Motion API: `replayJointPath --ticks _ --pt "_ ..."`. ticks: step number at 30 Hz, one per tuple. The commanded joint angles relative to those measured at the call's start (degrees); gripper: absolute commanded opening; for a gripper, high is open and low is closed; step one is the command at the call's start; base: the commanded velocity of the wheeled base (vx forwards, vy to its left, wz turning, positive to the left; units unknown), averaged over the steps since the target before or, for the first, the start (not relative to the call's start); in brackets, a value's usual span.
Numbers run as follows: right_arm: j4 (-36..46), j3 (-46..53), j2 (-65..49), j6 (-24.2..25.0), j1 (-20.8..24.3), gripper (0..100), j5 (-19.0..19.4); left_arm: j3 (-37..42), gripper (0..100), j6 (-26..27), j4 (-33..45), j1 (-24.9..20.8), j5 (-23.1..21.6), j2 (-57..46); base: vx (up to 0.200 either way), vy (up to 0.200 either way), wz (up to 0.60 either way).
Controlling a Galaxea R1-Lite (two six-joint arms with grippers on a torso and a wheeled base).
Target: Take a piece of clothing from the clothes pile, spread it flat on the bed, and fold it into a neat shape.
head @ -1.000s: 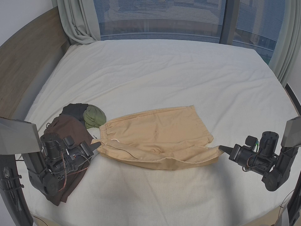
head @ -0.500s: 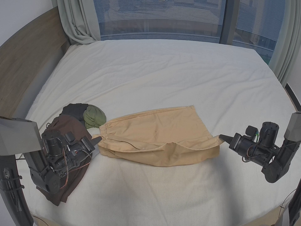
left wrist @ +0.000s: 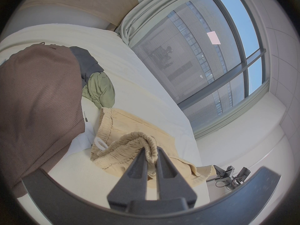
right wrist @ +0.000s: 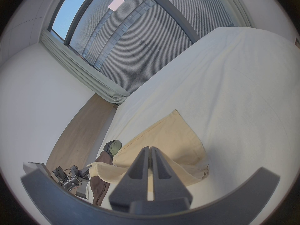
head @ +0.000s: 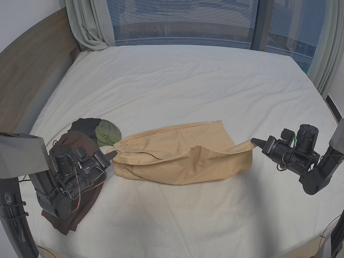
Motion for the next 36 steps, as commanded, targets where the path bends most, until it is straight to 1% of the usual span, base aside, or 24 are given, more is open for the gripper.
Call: replayJointPath --ticks 1,4,9,11,12,18,27,31,36 --pt "1.41 -2.66 -0.01 -0.02 -0.40 0 0.01 -0.31 0 0.00 -0.03 0.03 0.00 0.15 0.000 0.000 0.00" --pt "4.13 -5.30 0.07 -0.11 -0.40 0 0.01 -0.40 0 0.00 0.05 0.12 0.18 0.51 0.000 0.000 0.00" --pt "8.17 -9.60 0.43 -0.20 -0.13 0 0.01 -2.07 0 -0.09 0.05 0.30 2.38 1.65 0.000 0.000 0.00" --pt "9.40 -10.66 0.51 -0.20 -0.13 0 0.01 -2.25 0 -0.17 0.05 0.30 2.47 1.74 0.000 0.000 0.00" --pt "11.34 -12.51 0.51 -0.20 -0.04 0 0.01 -2.51 0 -0.17 0.05 0.21 2.47 1.82 0.000 0.000 0.00" --pt "17.31 -16.99 -0.36 -0.55 -0.04 0 0.01 -3.74 0 -1.84 0.05 0.21 3.43 2.35 0.000 0.000 0.00" --pt "22.32 -17.95 -4.85 -0.99 0.39 0 0.01 -4.09 0 -1.84 0.05 0.03 4.14 3.32 0.000 0.000 0.00" --pt "24.70 -17.78 -7.04 -2.13 0.66 0 0.01 -4.09 0 -1.84 0.05 0.03 4.14 3.41 0.000 0.000 0.00" --pt "28.56 -17.34 -10.56 -2.83 2.06 0 -0.61 -4.44 0 -1.84 0.05 0.30 4.22 3.32 0.000 0.000 0.00"
